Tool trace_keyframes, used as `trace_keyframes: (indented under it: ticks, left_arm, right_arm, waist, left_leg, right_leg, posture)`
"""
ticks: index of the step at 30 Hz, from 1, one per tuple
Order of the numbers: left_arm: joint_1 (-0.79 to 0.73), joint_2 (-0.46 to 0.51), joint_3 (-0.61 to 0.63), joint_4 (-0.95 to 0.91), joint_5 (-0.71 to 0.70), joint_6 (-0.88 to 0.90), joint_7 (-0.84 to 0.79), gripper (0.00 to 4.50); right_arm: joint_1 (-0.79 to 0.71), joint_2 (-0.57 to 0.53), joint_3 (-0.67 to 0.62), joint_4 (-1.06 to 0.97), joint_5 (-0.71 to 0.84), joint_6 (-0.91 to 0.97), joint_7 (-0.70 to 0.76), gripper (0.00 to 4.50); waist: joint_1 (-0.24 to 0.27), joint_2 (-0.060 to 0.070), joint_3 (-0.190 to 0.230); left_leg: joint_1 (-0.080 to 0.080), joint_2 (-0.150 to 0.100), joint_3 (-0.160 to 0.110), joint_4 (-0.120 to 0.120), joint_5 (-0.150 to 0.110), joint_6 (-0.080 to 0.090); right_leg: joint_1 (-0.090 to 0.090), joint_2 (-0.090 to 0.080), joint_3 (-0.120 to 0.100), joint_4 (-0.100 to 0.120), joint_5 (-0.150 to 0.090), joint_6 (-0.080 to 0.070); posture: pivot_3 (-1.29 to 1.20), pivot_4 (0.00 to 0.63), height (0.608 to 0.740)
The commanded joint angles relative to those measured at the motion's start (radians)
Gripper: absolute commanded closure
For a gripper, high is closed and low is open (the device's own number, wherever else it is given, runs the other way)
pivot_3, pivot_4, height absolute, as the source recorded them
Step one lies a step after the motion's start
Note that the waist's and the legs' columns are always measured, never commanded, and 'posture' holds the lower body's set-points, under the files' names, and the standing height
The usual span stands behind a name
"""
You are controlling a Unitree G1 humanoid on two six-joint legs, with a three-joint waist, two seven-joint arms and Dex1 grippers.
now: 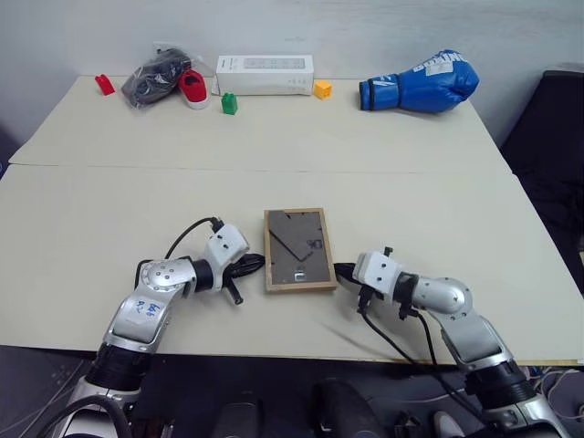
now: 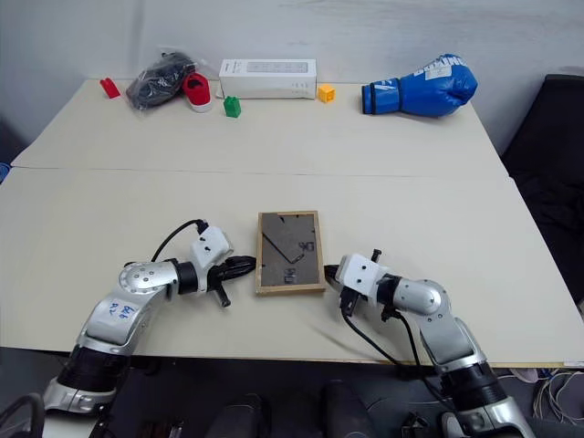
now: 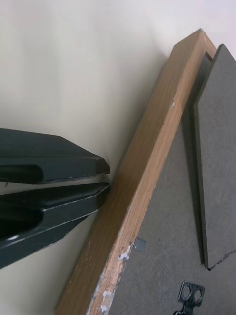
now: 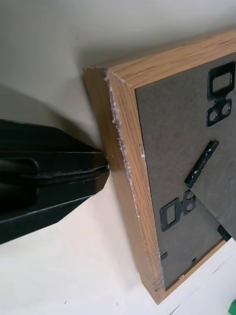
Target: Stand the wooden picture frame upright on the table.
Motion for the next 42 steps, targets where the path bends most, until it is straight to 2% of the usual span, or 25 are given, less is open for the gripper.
trace_keyframes:
  ticks: [1, 2, 4, 7, 9, 13, 18, 23, 31, 32, 34, 38, 40, 42]
  left_arm:
    - [0.02, 0.031, 0.039, -0.023, -0.015, 0.039, 0.0, 4.24]
    - [-0.008, 0.061, 0.114, -0.006, -0.102, 0.176, -0.031, 4.24]
    - [-0.101, 0.103, 0.237, 0.055, -0.272, 0.529, -0.07, 3.84]
    - [-0.268, 0.186, 0.201, 0.183, -0.45, 0.994, -0.193, 3.04]
    - [-0.394, 0.152, 0.198, 0.361, -0.498, 1.099, -0.177, 2.54]
    - [-0.564, 0.073, 0.137, 0.654, -0.521, 1.107, -0.071, 1.42]
    - [-0.629, -0.007, 0.065, 0.746, -0.552, 1.107, -0.01, 1.42]
    - [-0.666, -0.117, 0.167, 0.854, -0.57, 1.107, 0.097, 1.42]
    - [-0.633, -0.172, 0.25, 0.86, -0.647, 1.107, 0.216, 1.42]
    - [-0.629, -0.18, 0.269, 0.855, -0.65, 1.107, 0.236, 1.72]
    - [-0.627, -0.199, 0.325, 0.858, -0.66, 1.107, 0.28, 1.96]
    - [-0.609, -0.217, 0.355, 0.828, -0.692, 1.107, 0.331, 3.0]
    - [-0.601, -0.218, 0.37, 0.815, -0.739, 1.107, 0.349, 3.25]
    - [-0.598, -0.215, 0.395, 0.808, -0.776, 1.107, 0.374, 3.25]
  right_arm:
    - [0.019, -0.031, -0.039, -0.05, 0.015, 0.024, -0.007, 4.5]
    - [0.017, -0.067, -0.07, -0.033, 0.024, 0.015, 0.005, 4.5]
    - [-0.003, -0.122, -0.096, 0.01, 0.032, -0.029, 0.034, 4.5]
    - [-0.078, -0.132, -0.064, 0.105, 0.016, -0.093, 0.057, 4.5]
    - [-0.14, -0.114, -0.033, 0.185, -0.006, -0.142, 0.067, 4.5]
    - [-0.229, -0.08, 0.007, 0.316, -0.037, -0.224, 0.073, 4.5]
    - [-0.285, -0.041, 0.038, 0.383, -0.051, -0.259, 0.071, 4.5]
    - [-0.286, -0.007, 0.058, 0.375, -0.057, -0.271, 0.069, 4.5]
    - [-0.261, 0.008, 0.064, 0.35, -0.067, -0.272, 0.063, 4.5]
    - [-0.259, 0.009, 0.063, 0.347, -0.067, -0.269, 0.062, 4.5]
    - [-0.253, 0.011, 0.06, 0.333, -0.061, -0.258, 0.062, 4.5]
    - [-0.242, 0.016, 0.053, 0.304, -0.045, -0.23, 0.066, 4.5]
    - [-0.226, 0.007, 0.039, 0.289, -0.034, -0.228, 0.069, 4.5]
    - [-0.209, -0.009, 0.015, 0.276, -0.022, -0.245, 0.067, 4.5]
  waist:
    - [0.0, 0.0, 0.0]
    - [0.0, 0.0, 0.0]
    - [0.0, -0.001, 0.0]
    - [-0.003, -0.002, 0.001]
    - [-0.004, -0.001, 0.001]
    - [-0.004, -0.001, 0.001]
    - [-0.004, -0.001, 0.001]
    - [-0.003, -0.001, 0.001]
    - [0.0, -0.001, 0.0]
    - [0.0, -0.002, 0.0]
    - [0.0, -0.002, 0.0]
    - [0.0, -0.002, 0.0]
    - [0.001, -0.002, 0.0]
    - [0.001, -0.002, 0.0]
  left_leg:
    - [0.0, 0.0, 0.0, 0.0, 0.0, 0.0]
    - [0.0, 0.0, 0.0, 0.0, 0.0, 0.0]
    - [0.001, 0.0, 0.0, 0.0, 0.0, 0.001]
    - [0.001, -0.001, -0.001, 0.0, -0.002, 0.005]
    - [0.001, -0.001, -0.001, 0.0, -0.002, 0.005]
    - [0.0, -0.002, -0.001, 0.001, 0.0, 0.001]
    - [-0.002, -0.001, -0.001, 0.005, 0.0, 0.0]
    - [-0.002, -0.001, -0.001, 0.009, 0.0, 0.0]
    - [-0.002, -0.002, -0.001, 0.012, 0.0, 0.0]
    - [-0.002, -0.002, -0.001, 0.012, 0.0, 0.0]
    - [-0.002, -0.002, -0.002, 0.012, 0.0, 0.0]
    - [-0.002, -0.002, -0.002, 0.012, -0.001, -0.001]
    - [-0.002, -0.002, -0.002, 0.013, -0.001, -0.001]
    - [-0.002, -0.002, -0.002, 0.013, -0.001, -0.001]
  right_leg:
    - [0.0, 0.0, 0.0, 0.0, 0.0, 0.0]
    - [0.0, 0.0, 0.0, 0.0, 0.0, 0.0]
    - [0.001, 0.0, 0.0, 0.001, 0.0, 0.0]
    - [0.001, 0.001, -0.001, 0.001, 0.0, 0.0]
    - [0.001, 0.001, -0.001, 0.0, 0.0, 0.0]
    - [0.001, 0.001, -0.001, 0.001, 0.0, 0.0]
    - [-0.001, -0.001, -0.002, 0.001, 0.0, 0.0]
    - [-0.001, -0.001, -0.002, 0.005, 0.0, 0.0]
    - [-0.001, -0.002, -0.002, 0.007, 0.0, 0.0]
    - [-0.001, -0.002, -0.002, 0.007, 0.0, 0.0]
    - [-0.001, -0.002, -0.002, 0.007, 0.0, 0.0]
    - [-0.001, -0.002, -0.002, 0.007, 0.0, 0.0]
    - [0.0, -0.002, -0.002, 0.007, 0.0, 0.0]
    - [0.0, -0.002, -0.003, 0.007, 0.0, 0.0]
  posture:
    - [0.0, 0.15, 0.74]
    - [0.0, 0.15, 0.74]
    - [0.0, 0.15, 0.74]
    - [0.0, 0.15, 0.74]
    - [0.0, 0.15, 0.74]
    - [0.0, 0.15, 0.74]
    - [0.0, 0.15, 0.74]
    - [0.0, 0.15, 0.74]
    - [0.0, 0.15, 0.74]
    - [0.0, 0.15, 0.74]
    - [0.0, 0.15, 0.74]
    - [0.0, 0.15, 0.74]
    - [0.0, 0.15, 0.74]
    - [0.0, 0.15, 0.74]
